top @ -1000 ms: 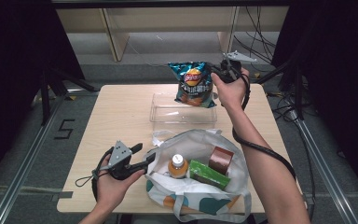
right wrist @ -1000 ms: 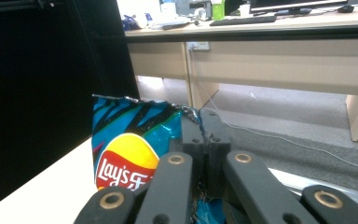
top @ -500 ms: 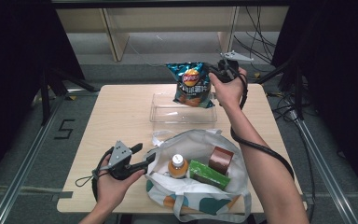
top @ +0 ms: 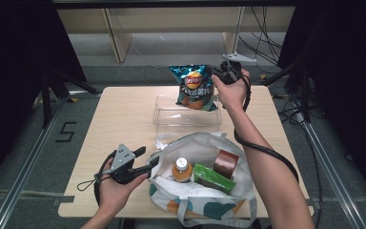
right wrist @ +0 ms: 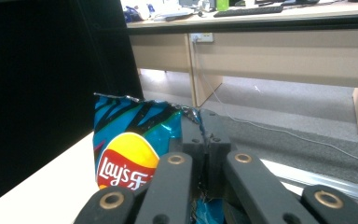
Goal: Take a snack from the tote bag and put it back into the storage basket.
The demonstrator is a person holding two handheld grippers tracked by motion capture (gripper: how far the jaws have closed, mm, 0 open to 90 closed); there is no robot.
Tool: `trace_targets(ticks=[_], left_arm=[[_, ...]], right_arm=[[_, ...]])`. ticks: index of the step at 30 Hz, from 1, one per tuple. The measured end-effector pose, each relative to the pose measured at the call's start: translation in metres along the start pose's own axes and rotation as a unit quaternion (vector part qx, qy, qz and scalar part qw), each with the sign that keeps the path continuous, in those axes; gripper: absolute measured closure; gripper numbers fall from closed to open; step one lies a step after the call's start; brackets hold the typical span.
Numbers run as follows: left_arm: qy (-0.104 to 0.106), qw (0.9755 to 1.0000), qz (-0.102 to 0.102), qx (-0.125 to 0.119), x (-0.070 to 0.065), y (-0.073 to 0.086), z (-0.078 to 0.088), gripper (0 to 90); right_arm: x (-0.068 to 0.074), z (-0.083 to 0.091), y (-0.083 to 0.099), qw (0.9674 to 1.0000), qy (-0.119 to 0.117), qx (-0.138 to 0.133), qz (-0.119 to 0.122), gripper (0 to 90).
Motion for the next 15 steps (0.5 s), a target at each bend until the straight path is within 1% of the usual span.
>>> trace_targets(ticks=[4,5,7,8,11,12,13,15], left_arm=[[0.001,1.0000,-0.002,0.000,0.0003,0.0000,-0.0002,38.0],[0.001,1.0000,-0.001,0.000,0.0002,0.0000,-0.0001,38.0],[0.001,1.0000,-0.001,0.000,0.0003,0.0000,-0.0001,38.0],[0.000,1.0000,-0.002,-0.001,0.0004,0.0000,-0.0001,38.0],[0.001,1.0000,0.000,0.000,-0.0004,0.0000,-0.0005,38.0],[0.001,1.0000,0.000,0.001,-0.0006,0.0000,-0.0004,37.9],[0.001,1.0000,0.000,0.001,-0.0008,0.0000,-0.0003,37.9],[0.001,1.0000,0.000,0.001,-0.0007,0.0000,-0.0002,38.0]], right_arm=[[0.0006,-0.0010,0.0006,1.0000,0.000,0.004,-0.002,90.0],[0.0000,-0.0018,0.0009,1.0000,0.001,0.001,0.001,90.0],[0.0005,-0.0030,0.0013,1.0000,0.003,0.001,-0.002,90.0],[0.0005,-0.0028,0.0015,1.0000,0.001,0.003,0.002,90.0],[0.0011,-0.0028,0.0018,1.0000,0.002,0.005,-0.003,90.0],[0.0020,-0.0030,0.0015,1.0000,-0.002,0.004,-0.003,90.0],[0.0004,-0.0032,0.0016,1.0000,0.002,0.004,0.002,90.0],[-0.0001,-0.0035,0.0023,1.0000,0.001,0.006,0.000,90.0]])
Point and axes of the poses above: each handheld gripper's, and its own axes: z roughly backward along the jaws, y roughly out of its underside, x roughly to its left, the point moved 7 cm from there along -z, roughly forward along the jaws, and after that the axes turned 5 degrees about -z, right-handed, at the moved point
